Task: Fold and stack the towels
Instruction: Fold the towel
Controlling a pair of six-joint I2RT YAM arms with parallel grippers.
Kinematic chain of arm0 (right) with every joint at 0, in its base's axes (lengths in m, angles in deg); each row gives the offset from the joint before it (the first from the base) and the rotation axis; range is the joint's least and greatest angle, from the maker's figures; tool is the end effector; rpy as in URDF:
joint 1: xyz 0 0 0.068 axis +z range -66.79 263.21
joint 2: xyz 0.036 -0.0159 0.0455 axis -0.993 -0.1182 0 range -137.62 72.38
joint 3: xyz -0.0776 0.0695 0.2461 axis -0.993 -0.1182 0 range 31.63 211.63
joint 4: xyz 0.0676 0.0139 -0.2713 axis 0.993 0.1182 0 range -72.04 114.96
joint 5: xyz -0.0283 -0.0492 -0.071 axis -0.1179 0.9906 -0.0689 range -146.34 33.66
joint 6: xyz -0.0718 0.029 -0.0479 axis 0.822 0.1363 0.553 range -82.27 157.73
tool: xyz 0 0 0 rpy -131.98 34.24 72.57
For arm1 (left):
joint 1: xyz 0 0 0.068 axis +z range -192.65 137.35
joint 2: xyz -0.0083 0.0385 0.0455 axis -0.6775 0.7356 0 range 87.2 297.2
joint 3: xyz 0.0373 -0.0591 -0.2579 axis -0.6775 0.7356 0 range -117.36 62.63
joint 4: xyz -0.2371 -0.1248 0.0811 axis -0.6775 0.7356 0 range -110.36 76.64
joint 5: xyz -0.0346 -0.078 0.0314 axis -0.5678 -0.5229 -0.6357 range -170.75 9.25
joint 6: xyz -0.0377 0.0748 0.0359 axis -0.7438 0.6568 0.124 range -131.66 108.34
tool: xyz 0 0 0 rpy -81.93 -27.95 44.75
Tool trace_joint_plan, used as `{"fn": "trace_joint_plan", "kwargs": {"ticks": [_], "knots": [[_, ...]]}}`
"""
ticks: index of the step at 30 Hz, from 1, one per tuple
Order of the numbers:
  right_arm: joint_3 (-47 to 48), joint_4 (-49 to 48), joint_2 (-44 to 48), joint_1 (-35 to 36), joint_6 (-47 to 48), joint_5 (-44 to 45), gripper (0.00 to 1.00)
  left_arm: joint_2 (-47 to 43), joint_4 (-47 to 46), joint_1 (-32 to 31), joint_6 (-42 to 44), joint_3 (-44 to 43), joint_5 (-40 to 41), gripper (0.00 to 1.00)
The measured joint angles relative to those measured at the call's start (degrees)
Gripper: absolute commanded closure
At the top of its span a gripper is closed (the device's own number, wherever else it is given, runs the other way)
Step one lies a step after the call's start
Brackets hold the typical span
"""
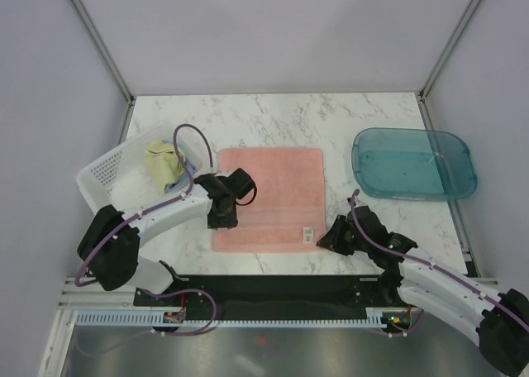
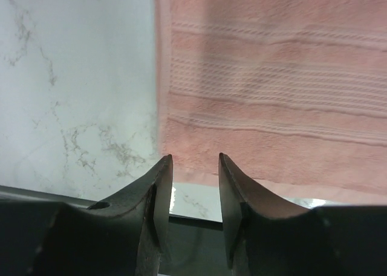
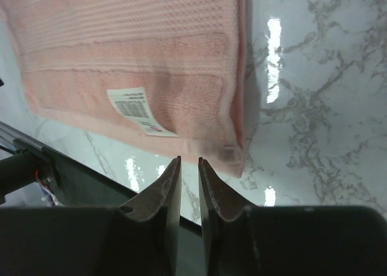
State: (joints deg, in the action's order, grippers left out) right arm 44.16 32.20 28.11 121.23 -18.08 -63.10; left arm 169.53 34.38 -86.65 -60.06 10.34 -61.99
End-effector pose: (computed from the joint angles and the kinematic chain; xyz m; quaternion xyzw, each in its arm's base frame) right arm 0.1513 0.1303 0.0942 0.1213 0.9178 0.3106 0.2157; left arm 0.2041 -0.1605 0.1382 -0.0453 0.9846 0.0802 0.1487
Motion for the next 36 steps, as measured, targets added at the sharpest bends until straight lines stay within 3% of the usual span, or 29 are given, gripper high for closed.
{"fn": "trace_joint_plan", "kwargs": {"ticks": [7, 14, 21, 24, 28, 31, 36], "knots": [[5.38, 0.59, -2.45, 0.0, 1.2, -0.2, 0.71, 0.72, -5.31, 0.0, 1.16, -1.64, -2.91, 0.55], [3.32, -3.34, -10.29, -0.11, 2.95, 2.6, 0.73, 3.32, -10.73, 0.0, 1.09, 5.84, -6.19, 0.56], [0.02, -0.98, -1.81, 0.0, 1.49, 5.97, 0.73, 1.01, -13.27, -0.7, 0.61, 7.72, -10.01, 0.56], [-0.48, 3.41, 4.17, 0.0, 1.36, 7.23, 0.66, 0.11, -12.48, -1.44, 0.79, 6.6, -11.45, 0.53], [4.35, 8.63, 6.01, -0.04, 3.82, 7.65, 0.53, 0.35, -8.2, -0.83, 6.21, -5.18, -9.92, 0.5], [18.56, 12.2, -1.57, -0.04, 11.47, 12.92, 0.48, 2.38, -7.93, 1.49, 13.27, -19.71, -8.81, 0.52], [43.17, 5.9, -16.63, -4.81, 29.24, 17.62, 0.47, 5.79, -12.37, 10.64, 27.28, -38.58, -11.28, 0.51]]}}
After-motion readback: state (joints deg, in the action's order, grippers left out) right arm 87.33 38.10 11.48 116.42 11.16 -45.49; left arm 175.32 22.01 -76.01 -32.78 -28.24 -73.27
